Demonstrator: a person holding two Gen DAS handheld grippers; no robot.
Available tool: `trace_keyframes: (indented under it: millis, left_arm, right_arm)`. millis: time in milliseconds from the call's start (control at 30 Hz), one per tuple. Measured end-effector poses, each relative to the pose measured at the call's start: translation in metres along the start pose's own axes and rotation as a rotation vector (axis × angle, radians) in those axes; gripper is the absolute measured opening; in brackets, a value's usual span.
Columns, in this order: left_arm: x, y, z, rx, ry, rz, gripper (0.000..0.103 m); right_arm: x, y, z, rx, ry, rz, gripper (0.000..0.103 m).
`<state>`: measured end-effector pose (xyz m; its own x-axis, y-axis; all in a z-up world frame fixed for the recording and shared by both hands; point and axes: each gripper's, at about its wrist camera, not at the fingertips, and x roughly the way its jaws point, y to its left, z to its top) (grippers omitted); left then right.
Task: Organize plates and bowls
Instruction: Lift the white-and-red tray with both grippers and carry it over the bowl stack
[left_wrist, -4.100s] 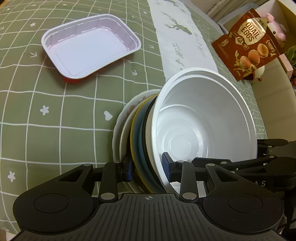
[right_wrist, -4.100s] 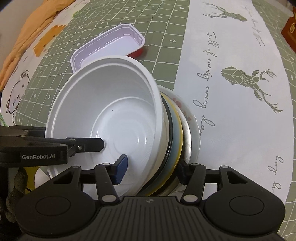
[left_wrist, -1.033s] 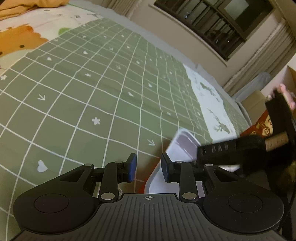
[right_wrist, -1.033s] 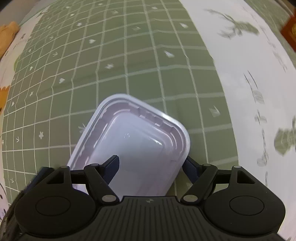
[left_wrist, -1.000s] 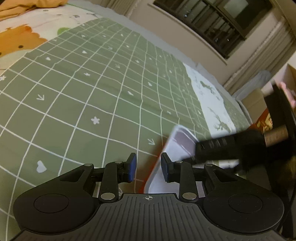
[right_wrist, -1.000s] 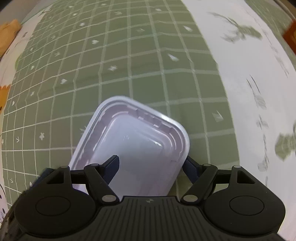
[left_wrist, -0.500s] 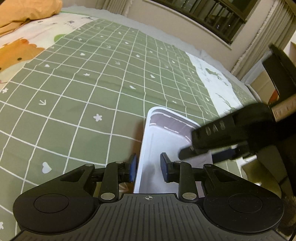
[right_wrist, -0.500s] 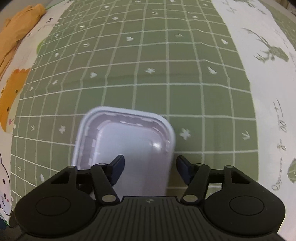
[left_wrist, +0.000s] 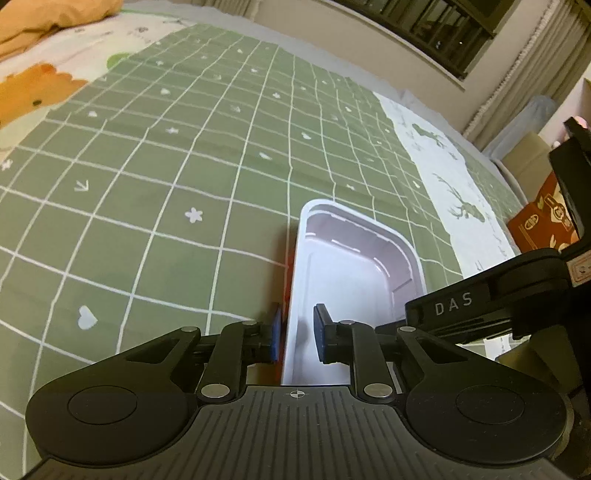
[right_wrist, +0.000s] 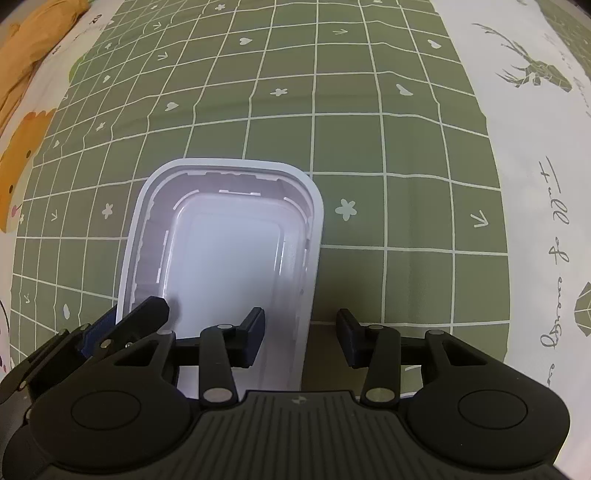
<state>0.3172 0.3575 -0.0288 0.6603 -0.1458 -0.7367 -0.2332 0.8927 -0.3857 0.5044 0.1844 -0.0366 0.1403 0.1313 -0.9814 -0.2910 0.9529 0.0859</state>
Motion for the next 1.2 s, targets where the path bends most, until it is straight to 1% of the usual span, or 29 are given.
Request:
trace_keyframes:
  millis: [100, 200, 333, 533, 600, 633, 700, 800, 933, 1067, 1200]
  left_arm:
    - [0.009, 0.007, 0.0, -0.034, 0.025, -0.025, 0.018]
    - [0.013, 0.016, 0.001, -0.086, 0.023, -0.076, 0.017]
    - [0.017, 0.027, 0.002, -0.158, 0.021, -0.129, 0.018]
    - [0.009, 0.019, 0.003, -0.123, 0.023, -0.094, 0.018]
    - [-0.002, 0.019, 0.003, -0.131, 0.018, -0.105, 0.019]
    - [-0.013, 0.018, 0.004, -0.129, -0.002, -0.114, 0.02]
    - [-0.037, 0.015, 0.004, -0.119, -0.043, -0.133, 0.021]
    - [-0.077, 0.004, 0.001, -0.095, -0.113, -0.173, 0.022]
    - [-0.127, -0.024, -0.011, -0.055, -0.196, -0.271, 0.025]
    - [-0.165, -0.055, -0.032, -0.03, -0.244, -0.372, 0.029]
    - [-0.192, -0.092, -0.057, 0.017, -0.253, -0.421, 0.028]
  right_arm:
    - [0.002, 0.001, 0.001, 0.008, 0.007, 0.003, 0.043]
    - [0.004, 0.001, -0.001, 0.028, 0.003, -0.007, 0.043]
    - [0.003, 0.006, -0.004, 0.014, 0.002, -0.002, 0.043]
    - [0.002, 0.011, -0.007, -0.005, -0.008, -0.007, 0.043]
    - [-0.002, 0.009, -0.009, -0.006, -0.018, 0.001, 0.043]
    - [-0.007, 0.008, -0.01, -0.002, -0.026, 0.01, 0.043]
    - [-0.021, 0.006, -0.014, -0.002, -0.052, 0.044, 0.043]
    - [-0.054, 0.009, -0.027, -0.023, -0.11, 0.092, 0.043]
    - [-0.115, 0.002, -0.061, -0.068, -0.214, 0.122, 0.043]
    - [-0.167, -0.027, -0.102, -0.078, -0.295, 0.151, 0.043]
    - [-0.207, -0.058, -0.149, -0.086, -0.368, 0.172, 0.043]
